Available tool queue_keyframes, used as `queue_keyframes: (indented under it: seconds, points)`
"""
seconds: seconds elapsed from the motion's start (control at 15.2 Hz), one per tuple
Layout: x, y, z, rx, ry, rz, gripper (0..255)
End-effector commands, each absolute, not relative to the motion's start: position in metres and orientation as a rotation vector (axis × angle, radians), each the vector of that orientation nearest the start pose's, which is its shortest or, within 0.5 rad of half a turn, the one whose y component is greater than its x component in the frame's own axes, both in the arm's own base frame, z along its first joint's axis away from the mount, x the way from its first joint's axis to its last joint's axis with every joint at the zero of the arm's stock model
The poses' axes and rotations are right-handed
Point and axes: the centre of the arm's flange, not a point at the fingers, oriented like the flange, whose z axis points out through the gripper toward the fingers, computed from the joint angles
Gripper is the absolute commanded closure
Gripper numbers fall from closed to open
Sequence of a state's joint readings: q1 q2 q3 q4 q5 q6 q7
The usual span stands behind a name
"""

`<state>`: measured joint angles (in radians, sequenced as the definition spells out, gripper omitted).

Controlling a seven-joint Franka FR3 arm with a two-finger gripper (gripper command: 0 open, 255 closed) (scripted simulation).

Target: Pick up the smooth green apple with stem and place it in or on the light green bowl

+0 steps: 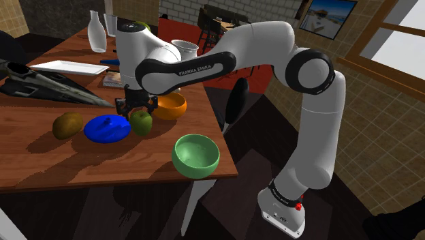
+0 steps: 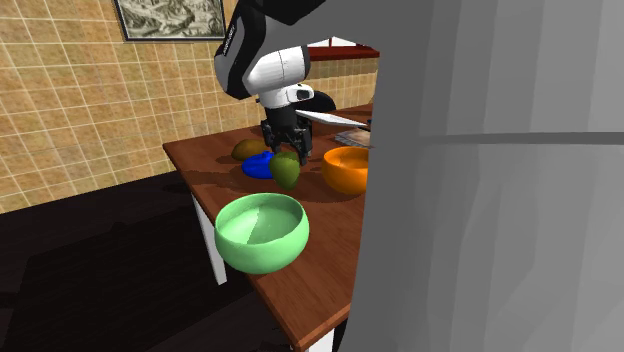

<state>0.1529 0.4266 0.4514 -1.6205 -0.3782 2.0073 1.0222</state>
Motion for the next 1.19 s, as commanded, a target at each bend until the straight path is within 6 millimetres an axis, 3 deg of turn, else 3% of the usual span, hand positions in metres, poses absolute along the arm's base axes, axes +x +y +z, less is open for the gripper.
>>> queue_keyframes:
  seconds: [0.0, 1.12]
  points:
    - [0.581, 0.331, 0.397, -3.206, 0.474, -0.198, 255]
    - [0.581, 0.331, 0.486, -3.206, 0.474, -0.198, 255]
